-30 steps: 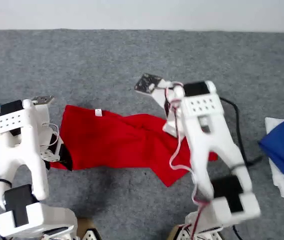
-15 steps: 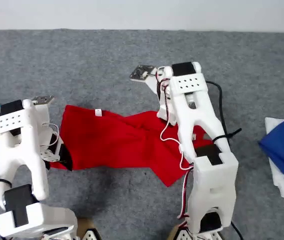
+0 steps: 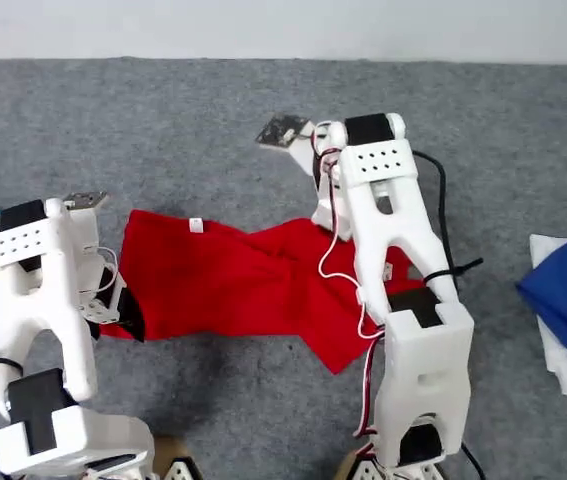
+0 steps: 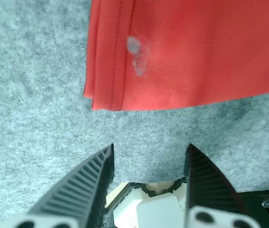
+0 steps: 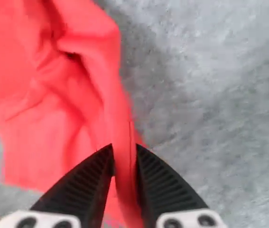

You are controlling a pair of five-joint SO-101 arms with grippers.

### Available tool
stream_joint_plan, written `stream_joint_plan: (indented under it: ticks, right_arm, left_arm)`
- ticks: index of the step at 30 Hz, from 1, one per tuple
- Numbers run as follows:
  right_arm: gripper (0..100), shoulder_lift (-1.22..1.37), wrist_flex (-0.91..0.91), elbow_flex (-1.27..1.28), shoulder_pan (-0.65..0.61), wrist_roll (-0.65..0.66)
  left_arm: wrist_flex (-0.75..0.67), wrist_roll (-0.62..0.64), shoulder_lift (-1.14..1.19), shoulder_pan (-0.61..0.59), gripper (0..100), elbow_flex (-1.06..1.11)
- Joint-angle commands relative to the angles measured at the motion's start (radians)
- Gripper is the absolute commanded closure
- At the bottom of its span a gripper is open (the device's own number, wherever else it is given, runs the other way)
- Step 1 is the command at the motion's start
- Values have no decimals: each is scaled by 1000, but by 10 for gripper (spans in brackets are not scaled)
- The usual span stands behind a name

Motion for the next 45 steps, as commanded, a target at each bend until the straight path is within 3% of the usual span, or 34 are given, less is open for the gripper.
stream_joint_plan:
  ticks: [1, 7, 13, 17, 22, 26, 40, 45]
  right_arm:
    - [962, -62, 71, -29, -33, -2]
    - [959, -202, 68, 89, -101, 12]
    - [959, -318, 56, 361, -203, 26]
    - [950, -369, -73, 526, -217, 20]
    - [756, -374, -147, 664, -220, -34]
    - [638, -383, -140, 686, -217, -38]
    - [637, -621, 47, 618, -214, -40]
    - [637, -713, -117, 624, -74, -95]
  left_arm:
    - [26, -12, -44, -6, 769, -1]
    - [26, -12, -44, -6, 769, -1]
    - [26, -12, -44, -6, 769, -1]
    - [26, -12, -44, -6, 769, -1]
    - [26, -12, -44, -6, 769, -1]
    - [26, -12, -44, -6, 769, -1]
    - [26, -12, -44, -6, 769, -1]
    - [26, -11, -44, -6, 769, 2]
